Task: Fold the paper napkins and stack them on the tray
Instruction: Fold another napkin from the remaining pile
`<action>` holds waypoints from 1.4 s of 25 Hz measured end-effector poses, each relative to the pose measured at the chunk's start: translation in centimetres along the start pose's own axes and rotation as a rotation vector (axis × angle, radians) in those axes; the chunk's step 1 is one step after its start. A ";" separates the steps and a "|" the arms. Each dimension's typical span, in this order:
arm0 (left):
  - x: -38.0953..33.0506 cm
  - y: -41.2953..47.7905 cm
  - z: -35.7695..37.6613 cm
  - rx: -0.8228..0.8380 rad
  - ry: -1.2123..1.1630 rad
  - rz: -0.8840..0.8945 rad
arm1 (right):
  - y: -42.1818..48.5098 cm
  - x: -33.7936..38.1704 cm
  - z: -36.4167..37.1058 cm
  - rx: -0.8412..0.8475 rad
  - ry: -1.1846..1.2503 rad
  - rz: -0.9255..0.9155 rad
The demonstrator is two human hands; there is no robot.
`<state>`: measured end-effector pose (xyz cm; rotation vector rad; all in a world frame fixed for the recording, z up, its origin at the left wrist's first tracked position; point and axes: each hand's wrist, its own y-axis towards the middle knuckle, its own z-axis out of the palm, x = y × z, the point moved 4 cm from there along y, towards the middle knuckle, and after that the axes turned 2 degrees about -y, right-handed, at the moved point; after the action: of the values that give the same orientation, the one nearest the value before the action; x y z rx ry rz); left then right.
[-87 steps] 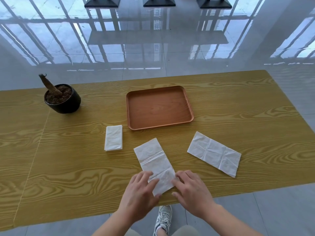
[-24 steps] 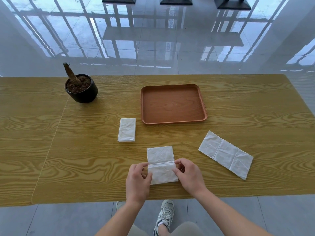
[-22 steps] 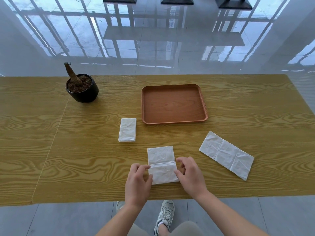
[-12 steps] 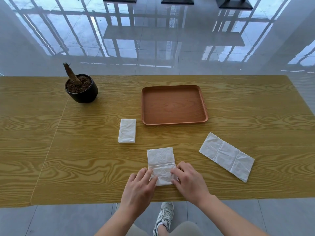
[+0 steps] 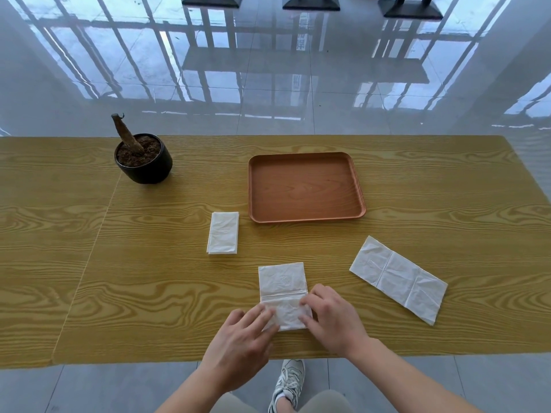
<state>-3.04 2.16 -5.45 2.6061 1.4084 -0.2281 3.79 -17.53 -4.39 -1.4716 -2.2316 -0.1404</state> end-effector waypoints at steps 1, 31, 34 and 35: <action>0.2 -0.1 0.0 -0.012 -0.031 -0.018 | 0.8 -0.1 -0.3 -0.024 0.028 0.031; 5.9 6.4 -3.1 -0.082 -0.624 -0.715 | 5.1 1.3 -4.0 -0.027 0.191 0.073; 5.0 4.9 -3.3 -0.137 -0.633 -0.702 | 3.7 1.1 -3.7 -0.032 0.209 0.129; 4.6 4.5 -3.3 -0.148 -0.649 -0.702 | 3.3 1.0 -3.5 -0.028 0.227 0.152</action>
<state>3.38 4.25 -2.87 1.5830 1.8752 -0.9090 7.52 -16.48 -1.37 -1.5511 -1.9385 -0.2766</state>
